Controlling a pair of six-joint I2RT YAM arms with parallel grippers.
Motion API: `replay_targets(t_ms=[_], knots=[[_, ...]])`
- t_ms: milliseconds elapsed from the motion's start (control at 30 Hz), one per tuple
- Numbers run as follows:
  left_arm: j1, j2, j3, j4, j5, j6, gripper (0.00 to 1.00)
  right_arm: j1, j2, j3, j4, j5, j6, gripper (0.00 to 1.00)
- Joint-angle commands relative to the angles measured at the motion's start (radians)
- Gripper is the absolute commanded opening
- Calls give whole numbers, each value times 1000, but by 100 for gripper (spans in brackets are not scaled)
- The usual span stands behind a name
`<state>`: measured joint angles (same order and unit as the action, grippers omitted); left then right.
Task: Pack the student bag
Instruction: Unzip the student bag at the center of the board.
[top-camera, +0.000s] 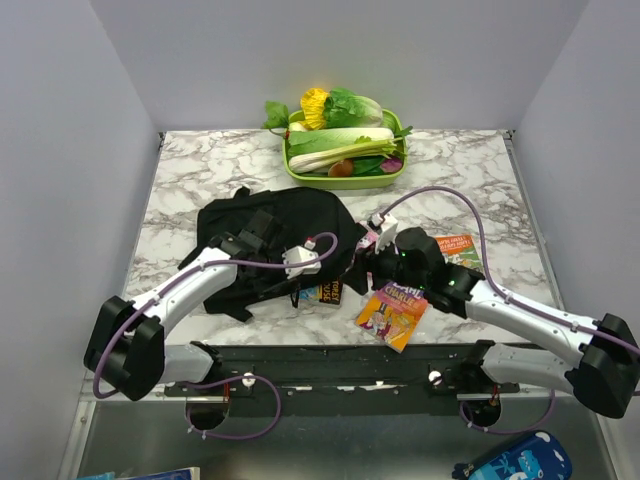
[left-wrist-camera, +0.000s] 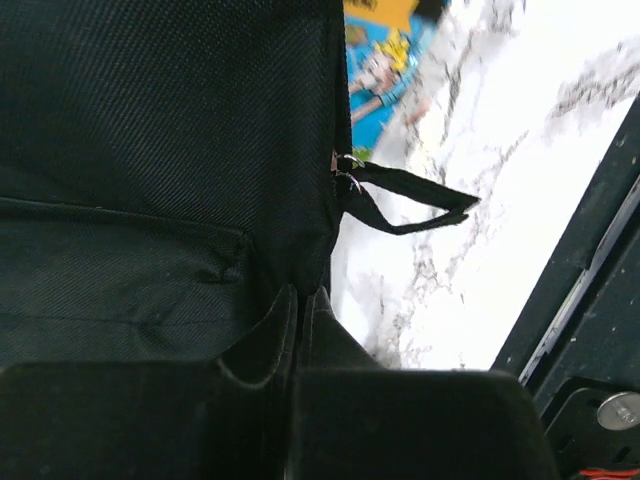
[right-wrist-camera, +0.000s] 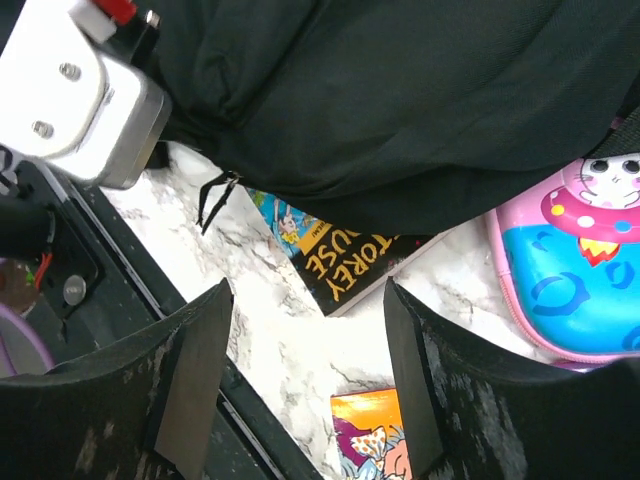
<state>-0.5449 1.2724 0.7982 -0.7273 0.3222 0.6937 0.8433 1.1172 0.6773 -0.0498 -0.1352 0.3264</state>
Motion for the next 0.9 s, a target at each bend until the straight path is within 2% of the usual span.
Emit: replay_targets(t_ms=[0, 233, 433, 533, 667, 867], knots=[[17, 22, 157, -30, 64, -46, 0, 4, -60, 5, 37, 45, 16, 69], [39, 33, 297, -50, 52, -121, 0, 5, -53, 8, 90, -49, 46, 67], [34, 35, 314, -20, 46, -178, 0, 5, 78, 82, 137, -181, 85, 66], [34, 36, 311, -30, 69, -181, 0, 23, 121, 100, 134, -126, 13, 64], [34, 33, 320, -55, 80, -172, 0, 42, 105, 28, 276, -31, -232, 70], [36, 47, 361, -89, 61, -183, 0, 45, 127, -13, 476, -30, -423, 72]])
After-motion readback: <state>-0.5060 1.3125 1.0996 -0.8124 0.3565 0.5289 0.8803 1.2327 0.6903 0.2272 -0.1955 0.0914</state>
